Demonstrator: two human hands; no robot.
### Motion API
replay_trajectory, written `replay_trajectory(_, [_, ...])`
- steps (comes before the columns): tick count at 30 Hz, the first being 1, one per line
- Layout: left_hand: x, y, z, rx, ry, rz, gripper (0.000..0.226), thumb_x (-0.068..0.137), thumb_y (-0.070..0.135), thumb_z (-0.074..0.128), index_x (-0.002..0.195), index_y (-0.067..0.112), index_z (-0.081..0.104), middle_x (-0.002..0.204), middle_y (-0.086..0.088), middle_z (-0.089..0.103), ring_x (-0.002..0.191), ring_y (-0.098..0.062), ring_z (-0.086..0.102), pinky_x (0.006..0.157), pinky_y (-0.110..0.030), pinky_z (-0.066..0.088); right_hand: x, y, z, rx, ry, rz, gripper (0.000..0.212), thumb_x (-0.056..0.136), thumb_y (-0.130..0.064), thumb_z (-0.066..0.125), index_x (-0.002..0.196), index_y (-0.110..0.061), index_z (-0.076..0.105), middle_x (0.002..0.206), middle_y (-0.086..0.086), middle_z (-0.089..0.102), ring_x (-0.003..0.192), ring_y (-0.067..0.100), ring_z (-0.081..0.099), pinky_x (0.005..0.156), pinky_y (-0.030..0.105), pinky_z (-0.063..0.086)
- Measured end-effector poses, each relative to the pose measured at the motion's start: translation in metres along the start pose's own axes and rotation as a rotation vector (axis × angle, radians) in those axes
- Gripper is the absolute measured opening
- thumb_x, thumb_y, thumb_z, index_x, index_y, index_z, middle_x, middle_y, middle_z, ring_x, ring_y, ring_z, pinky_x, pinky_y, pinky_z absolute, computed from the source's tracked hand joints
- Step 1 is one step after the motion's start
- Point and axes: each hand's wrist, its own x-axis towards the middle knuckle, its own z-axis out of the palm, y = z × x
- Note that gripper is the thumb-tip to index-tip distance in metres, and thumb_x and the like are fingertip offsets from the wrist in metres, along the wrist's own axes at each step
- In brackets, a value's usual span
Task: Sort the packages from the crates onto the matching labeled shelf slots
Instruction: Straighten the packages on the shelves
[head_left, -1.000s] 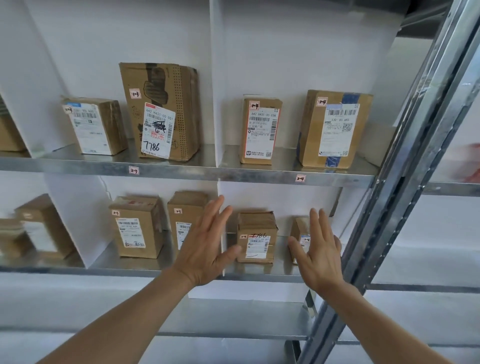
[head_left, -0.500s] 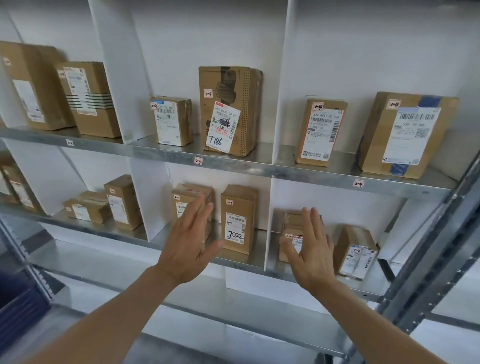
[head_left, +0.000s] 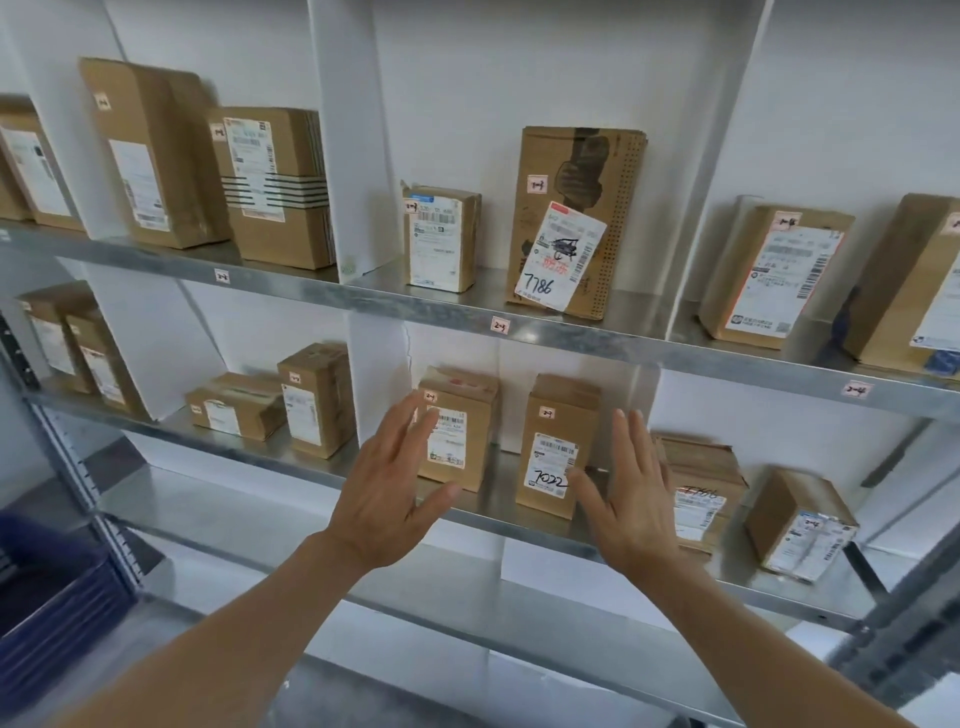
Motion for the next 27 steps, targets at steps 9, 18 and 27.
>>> replay_trajectory(9, [-0.009, -0.079, -0.029, -0.046, -0.049, -0.012, 0.081, 0.096, 0.072, 0.031, 0.155, 0.018, 0.029, 0.169, -0.001, 0.011, 0.153, -0.025, 0.021, 0.11, -0.056, 0.042, 0.004, -0.069, 0.052, 0.024, 0.021, 0.029, 0.092, 0.088, -0.08, 0.019, 0.166, -0.032, 0.006, 0.169, -0.016, -0.008, 0.161, 0.017, 0.0, 0.127, 0.059, 0.011])
replay_trajectory(18, [-0.034, -0.149, -0.066, 0.002, -0.062, -0.098, 0.086, 0.09, 0.082, 0.029, 0.159, 0.033, 0.013, 0.17, 0.003, 0.001, 0.156, -0.023, 0.006, 0.112, -0.063, 0.035, 0.014, -0.134, 0.111, 0.067, -0.104, 0.038, 0.09, 0.088, -0.079, 0.03, 0.163, -0.042, -0.004, 0.172, -0.012, -0.012, 0.161, 0.02, -0.004, 0.124, 0.063, 0.007])
replay_trajectory(27, [-0.062, -0.213, -0.115, 0.153, -0.063, -0.319, 0.092, 0.087, 0.086, 0.02, 0.161, 0.03, 0.009, 0.169, 0.01, -0.007, 0.156, -0.019, 0.001, 0.117, -0.06, 0.029, 0.044, -0.203, 0.176, 0.12, -0.231, -0.08, 0.098, 0.08, -0.082, 0.014, 0.164, -0.036, -0.003, 0.173, -0.009, -0.016, 0.161, 0.021, -0.007, 0.126, 0.063, 0.01])
